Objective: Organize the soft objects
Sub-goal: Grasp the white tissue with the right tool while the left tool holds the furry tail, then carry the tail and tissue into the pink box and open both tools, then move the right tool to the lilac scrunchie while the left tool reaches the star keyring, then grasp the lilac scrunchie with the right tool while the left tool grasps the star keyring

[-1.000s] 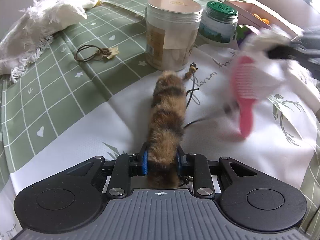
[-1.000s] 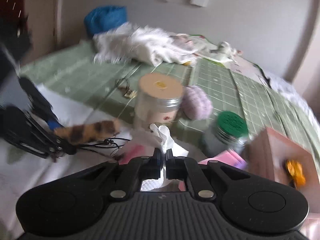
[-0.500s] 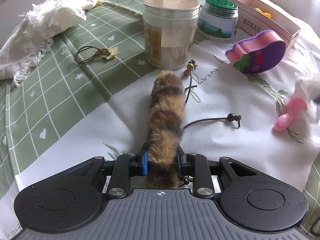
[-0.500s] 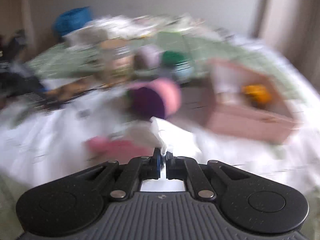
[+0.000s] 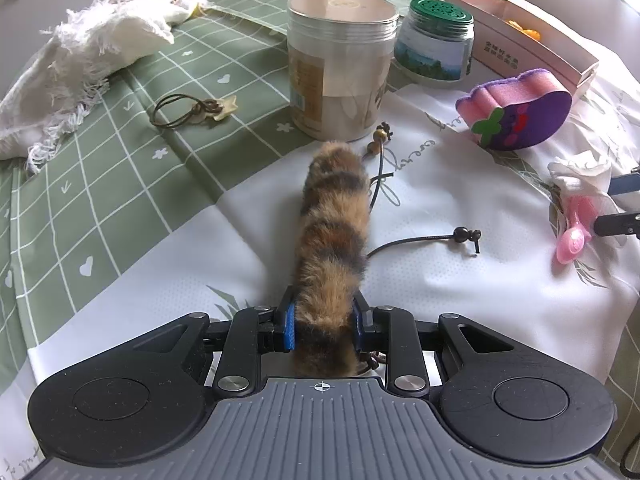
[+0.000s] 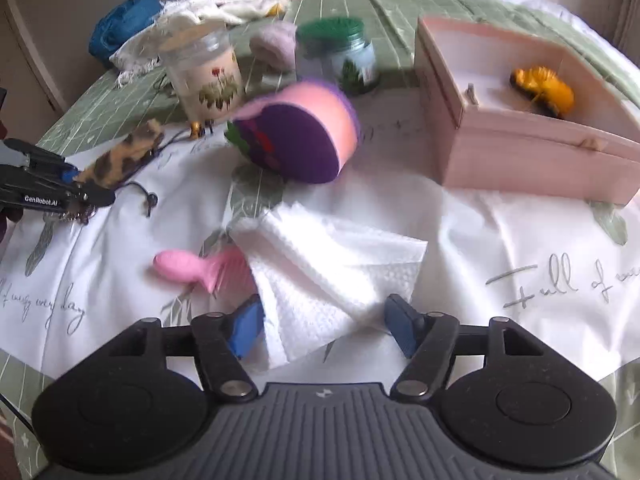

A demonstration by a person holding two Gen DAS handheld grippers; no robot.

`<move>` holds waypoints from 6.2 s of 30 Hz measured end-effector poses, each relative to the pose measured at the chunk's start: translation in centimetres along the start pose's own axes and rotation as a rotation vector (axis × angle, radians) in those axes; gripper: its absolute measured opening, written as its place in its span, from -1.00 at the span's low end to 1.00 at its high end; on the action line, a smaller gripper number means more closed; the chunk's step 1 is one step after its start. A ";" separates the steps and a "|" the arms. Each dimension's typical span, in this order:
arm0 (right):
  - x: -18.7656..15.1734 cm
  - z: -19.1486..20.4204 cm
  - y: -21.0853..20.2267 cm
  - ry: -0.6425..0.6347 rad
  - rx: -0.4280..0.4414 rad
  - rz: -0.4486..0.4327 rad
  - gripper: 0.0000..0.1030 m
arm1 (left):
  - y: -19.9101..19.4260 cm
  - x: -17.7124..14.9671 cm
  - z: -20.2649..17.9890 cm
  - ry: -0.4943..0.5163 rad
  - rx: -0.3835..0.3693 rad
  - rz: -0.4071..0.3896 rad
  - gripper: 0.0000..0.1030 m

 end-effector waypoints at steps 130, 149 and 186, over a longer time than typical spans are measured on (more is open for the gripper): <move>32.6 5.4 12.6 -0.055 -0.021 0.239 0.17 | 6.1 16.6 16.3 -0.730 -0.178 0.016 -0.51; 32.0 6.8 14.7 -0.139 -0.081 0.270 0.17 | 7.4 18.4 12.3 -0.365 0.069 0.092 -0.42; 32.2 6.4 6.3 -0.119 -0.017 0.118 -0.71 | 3.6 16.8 13.8 -0.523 -0.013 0.017 -0.60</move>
Point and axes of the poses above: each gripper's, at about its wrist camera, not at the fingertips, and y roughly the way its jaws point, z to its left, x to its top, the point moved 5 cm from there along y, roughly the way its jaws point, and after that the axes turned 6 degrees about z, right-handed, at the moved point
